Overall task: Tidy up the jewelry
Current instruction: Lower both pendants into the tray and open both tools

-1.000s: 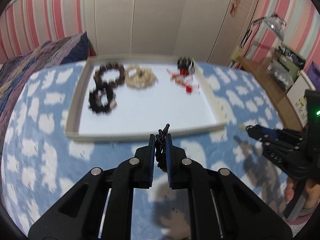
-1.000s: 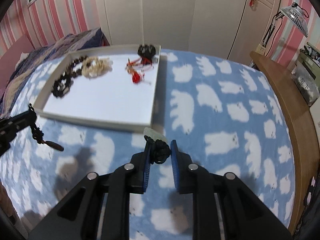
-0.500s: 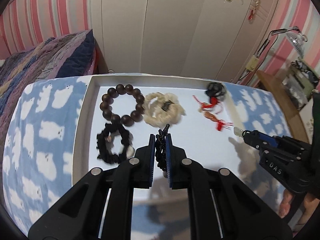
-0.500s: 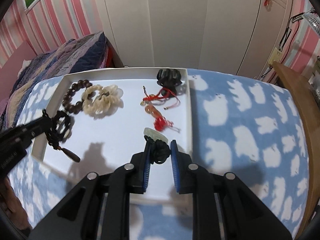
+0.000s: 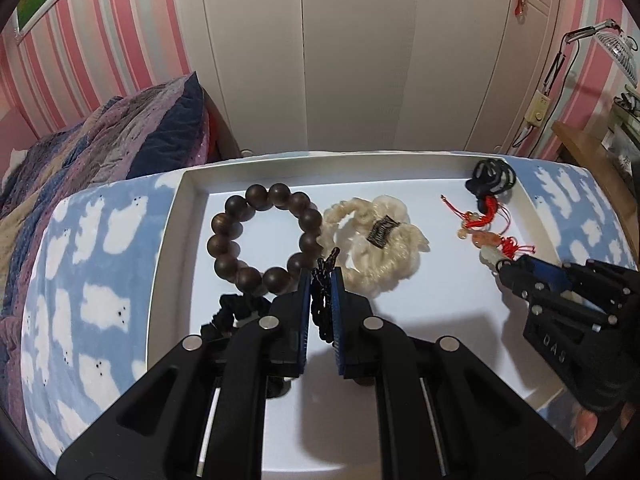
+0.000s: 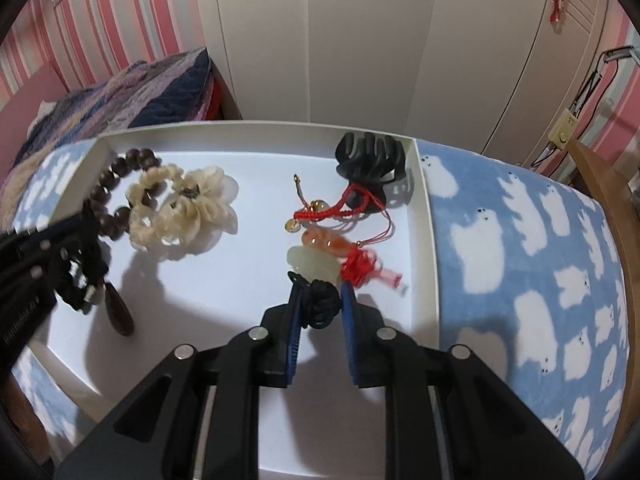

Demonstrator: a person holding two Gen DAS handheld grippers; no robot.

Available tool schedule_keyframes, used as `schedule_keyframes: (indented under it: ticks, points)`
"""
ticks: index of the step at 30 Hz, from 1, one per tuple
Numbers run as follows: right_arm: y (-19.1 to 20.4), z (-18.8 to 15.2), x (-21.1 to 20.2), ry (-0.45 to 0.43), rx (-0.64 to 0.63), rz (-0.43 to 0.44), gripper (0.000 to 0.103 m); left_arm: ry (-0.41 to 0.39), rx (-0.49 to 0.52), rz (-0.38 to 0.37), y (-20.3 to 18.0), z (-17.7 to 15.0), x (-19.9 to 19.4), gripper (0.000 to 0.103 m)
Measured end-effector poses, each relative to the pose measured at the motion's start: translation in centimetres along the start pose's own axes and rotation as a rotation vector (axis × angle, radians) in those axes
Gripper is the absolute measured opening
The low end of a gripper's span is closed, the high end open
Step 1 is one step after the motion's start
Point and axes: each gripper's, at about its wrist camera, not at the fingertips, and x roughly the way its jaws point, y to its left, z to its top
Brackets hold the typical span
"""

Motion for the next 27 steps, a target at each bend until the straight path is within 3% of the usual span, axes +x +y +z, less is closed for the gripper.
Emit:
schedule_keyframes:
  ticks: [8, 11, 13, 16, 19, 21, 23, 24, 27]
  points:
    - [0.2, -0.4, 1.2, 0.026, -0.007, -0.001, 0.022, 0.014, 0.016, 0.035, 0.2, 0.0, 1.1, 0.008]
    - [0.0, -0.5, 1.0, 0.036, 0.002, 0.005, 0.034, 0.014, 0.003, 0.026, 0.3, -0.2, 1.2, 0.009]
    - [0.0, -0.6, 0.5, 0.018, -0.007, -0.015, 0.05, 0.018, 0.001, 0.019, 0.3, -0.4, 1.0, 0.01]
    - [-0.2, -0.8, -0.2, 0.008, -0.013, -0.009, 0.052, 0.019, -0.015, 0.008, 0.3, -0.6, 0.4, 0.012]
    - [-0.6, -0.8, -1.4, -0.007, -0.004, 0.027, 0.055, 0.01, -0.024, -0.012, 0.3, -0.6, -0.9, 0.023]
    - [-1.1, -1.0, -2.7, -0.037, -0.009, 0.015, 0.067, -0.02, -0.024, -0.006, 0.4, -0.7, -2.1, 0.039]
    - [-1.4, -1.3, -4.3, -0.077, -0.021, -0.004, 0.073, -0.065, -0.02, 0.002, 0.5, -0.9, -3.8, 0.07]
    - [-1.5, -1.3, -4.8, -0.088, -0.024, -0.009, 0.079, -0.087, -0.016, 0.009, 0.6, -1.1, -4.6, 0.081]
    - [-1.7, -1.7, -6.7, -0.124, -0.024, -0.024, 0.089, -0.135, -0.011, 0.027, 0.7, -1.7, -6.7, 0.092]
